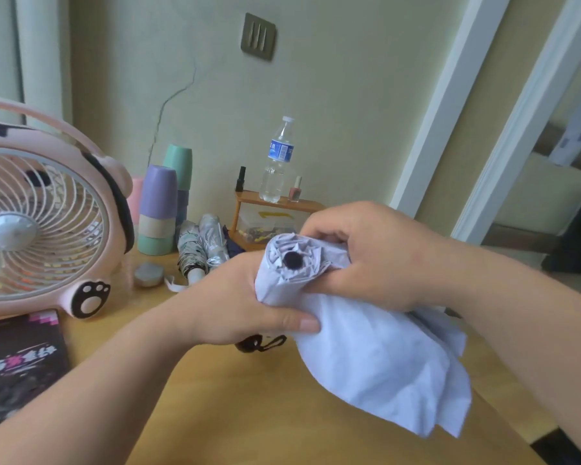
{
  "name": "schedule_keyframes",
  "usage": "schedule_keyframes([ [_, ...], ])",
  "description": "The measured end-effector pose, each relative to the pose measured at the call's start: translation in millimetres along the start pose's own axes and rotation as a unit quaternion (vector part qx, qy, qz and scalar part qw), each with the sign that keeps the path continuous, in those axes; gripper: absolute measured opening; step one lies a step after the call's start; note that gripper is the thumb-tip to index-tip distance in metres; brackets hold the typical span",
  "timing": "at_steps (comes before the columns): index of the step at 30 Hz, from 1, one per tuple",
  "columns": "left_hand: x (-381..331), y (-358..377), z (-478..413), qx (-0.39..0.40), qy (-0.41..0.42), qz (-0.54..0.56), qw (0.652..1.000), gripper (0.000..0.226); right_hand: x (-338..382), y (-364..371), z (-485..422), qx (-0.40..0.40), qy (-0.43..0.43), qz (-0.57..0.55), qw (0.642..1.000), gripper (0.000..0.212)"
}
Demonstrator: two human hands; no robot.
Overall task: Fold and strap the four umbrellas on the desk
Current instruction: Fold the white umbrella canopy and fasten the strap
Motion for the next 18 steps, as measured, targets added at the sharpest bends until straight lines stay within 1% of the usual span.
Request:
schedule_keyframes([
  [1, 2, 2, 0, 0.003, -0.003, 0.011, 1.000, 0.046, 1, -2, 0, 0.012, 0.001, 0.016, 1.000, 0.019],
  [3, 5, 9, 1, -0.045, -0.034, 0.068, 0.996, 0.034, 1, -7, -3, 0.041, 0.025, 0.033, 0.998, 0.030],
  [4, 7, 13, 0, -0.067, -0.052, 0.088, 0.992, 0.033, 0, -9, -5, 0.057, 0.041, 0.025, 0.997, 0.038],
  [6, 10, 21, -3, -0.091, -0.079, 0.095, 0.988, 0.044, -3, -12, -9, 0.081, 0.065, -0.014, 0.995, 0.052],
  [7, 8, 24, -5, -0.097, -0.088, 0.102, 0.986, 0.045, -5, -13, -10, 0.087, 0.074, -0.033, 0.993, 0.057],
  [8, 7, 25, -7, -0.108, -0.089, 0.104, 0.985, 0.042, -6, -13, -12, 0.087, 0.081, -0.043, 0.992, 0.058],
  [10, 5, 28, -11, -0.138, -0.091, 0.092, 0.982, 0.037, -8, -12, -17, 0.074, 0.089, -0.037, 0.993, 0.055],
  [11, 4, 29, -12, -0.154, -0.091, 0.081, 0.980, 0.041, -7, -10, -19, 0.068, 0.091, -0.027, 0.993, 0.052],
  [14, 6, 32, -12, -0.189, -0.100, 0.082, 0.973, 0.063, -6, -10, -24, 0.060, 0.091, 0.003, 0.994, 0.043],
  [16, 10, 32, -11, -0.181, -0.104, 0.083, 0.974, 0.065, -7, -9, -28, 0.069, 0.088, 0.031, 0.993, 0.044],
  [18, 17, 35, -8, -0.158, -0.100, 0.116, 0.976, 0.057, -10, -6, -34, 0.068, 0.090, 0.046, 0.993, 0.051],
])
Point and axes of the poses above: each hand's wrist, its own z-axis away from the middle knuckle, its own y-axis out of the palm, x = y × z, the point moved 1 cm from there along -z, towards the middle knuckle, and after that the axes turned 4 degrees about y, right-handed, at the moved point
